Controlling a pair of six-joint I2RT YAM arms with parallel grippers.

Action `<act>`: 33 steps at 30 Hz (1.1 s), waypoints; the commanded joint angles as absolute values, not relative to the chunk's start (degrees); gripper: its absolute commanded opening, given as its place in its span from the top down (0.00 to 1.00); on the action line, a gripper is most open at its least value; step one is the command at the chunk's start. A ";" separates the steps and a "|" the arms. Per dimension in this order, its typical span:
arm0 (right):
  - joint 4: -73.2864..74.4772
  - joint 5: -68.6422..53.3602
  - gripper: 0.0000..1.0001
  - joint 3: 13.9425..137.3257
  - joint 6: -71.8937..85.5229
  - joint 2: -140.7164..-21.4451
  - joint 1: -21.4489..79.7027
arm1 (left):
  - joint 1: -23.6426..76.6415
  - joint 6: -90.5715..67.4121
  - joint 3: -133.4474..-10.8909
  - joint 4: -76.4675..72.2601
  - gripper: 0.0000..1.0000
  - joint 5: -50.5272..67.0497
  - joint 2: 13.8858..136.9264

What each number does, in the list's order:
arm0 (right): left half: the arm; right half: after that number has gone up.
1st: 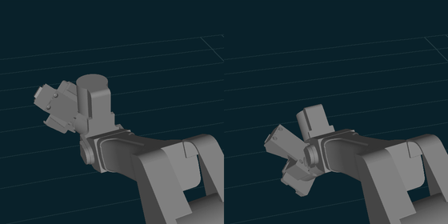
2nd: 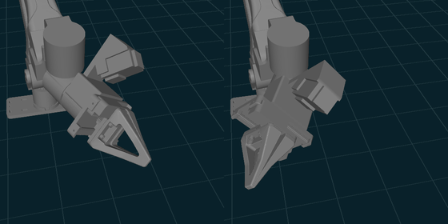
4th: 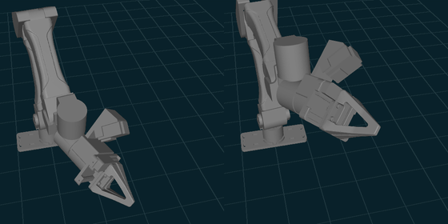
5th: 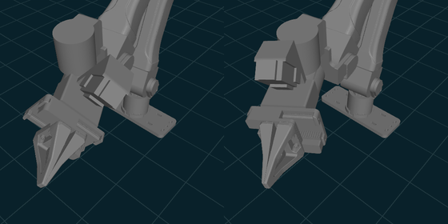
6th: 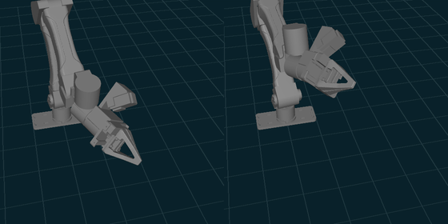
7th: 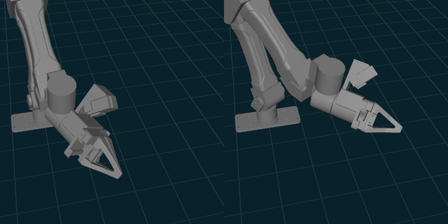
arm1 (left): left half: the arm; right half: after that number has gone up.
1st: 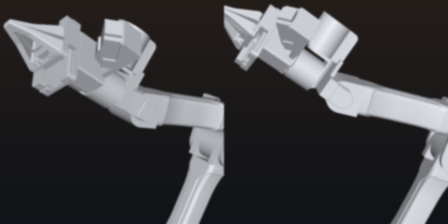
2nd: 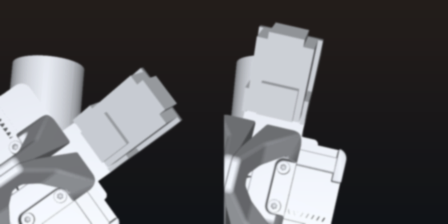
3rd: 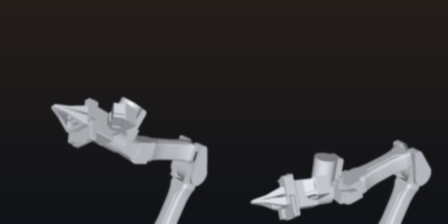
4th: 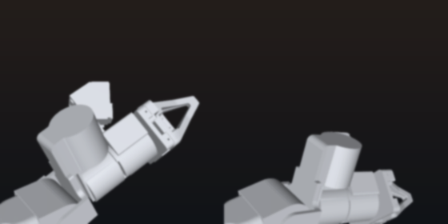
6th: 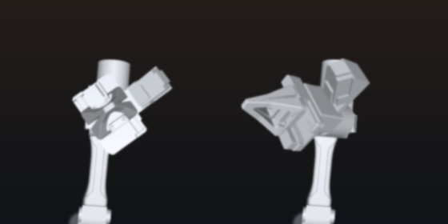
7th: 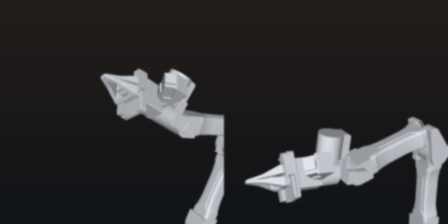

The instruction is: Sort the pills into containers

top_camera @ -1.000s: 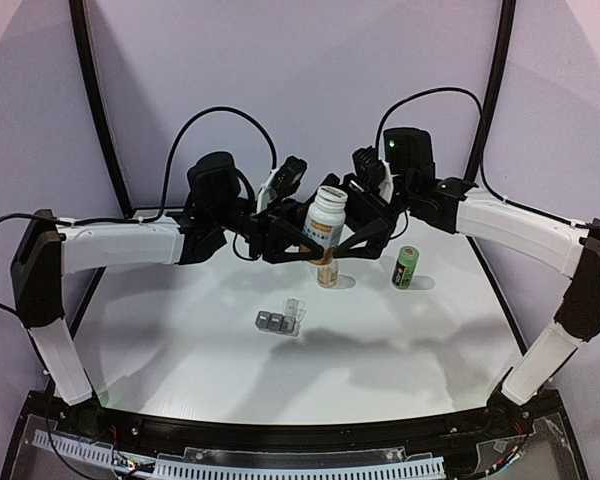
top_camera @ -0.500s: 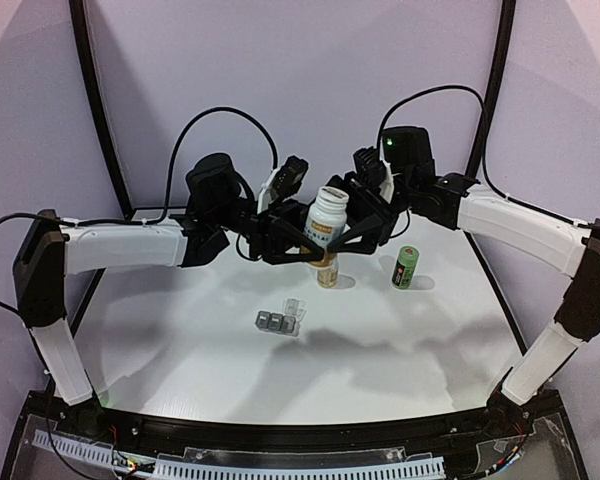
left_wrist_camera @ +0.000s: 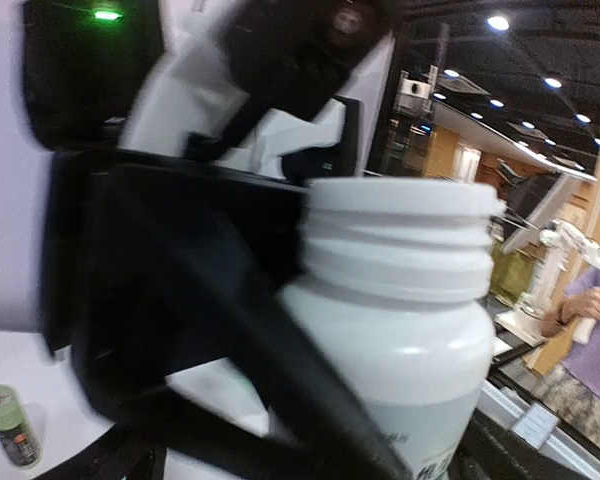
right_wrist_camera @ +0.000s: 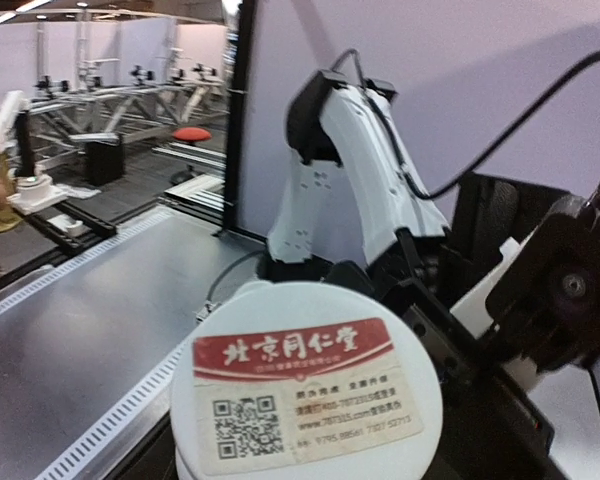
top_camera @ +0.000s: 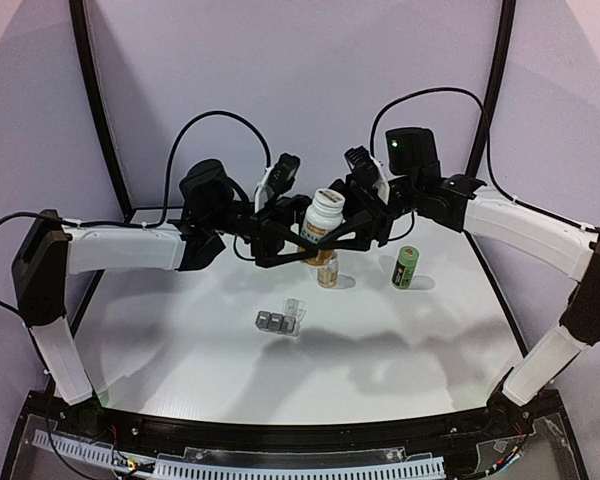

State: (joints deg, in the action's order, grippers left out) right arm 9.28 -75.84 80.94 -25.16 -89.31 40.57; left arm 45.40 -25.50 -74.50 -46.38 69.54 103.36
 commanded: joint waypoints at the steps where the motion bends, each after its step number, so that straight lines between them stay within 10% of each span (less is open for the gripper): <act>1: 8.89 -61.72 0.86 78.66 -23.52 -85.82 41.21 | 43.47 -23.67 -69.70 -47.91 0.01 58.08 98.89; 19: 35.56 -12.98 0.91 81.89 -23.35 -93.81 47.97 | 40.44 -23.80 -49.75 -6.44 0.01 -11.77 73.24; 33: 44.46 -0.28 0.95 90.90 -20.36 -107.89 54.98 | 33.53 -50.63 -43.60 3.16 0.01 -10.15 69.04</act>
State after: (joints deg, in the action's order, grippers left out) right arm 41.37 -4.91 87.63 -22.12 -105.60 53.35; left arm 33.85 -43.15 -46.03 1.18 -9.39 71.52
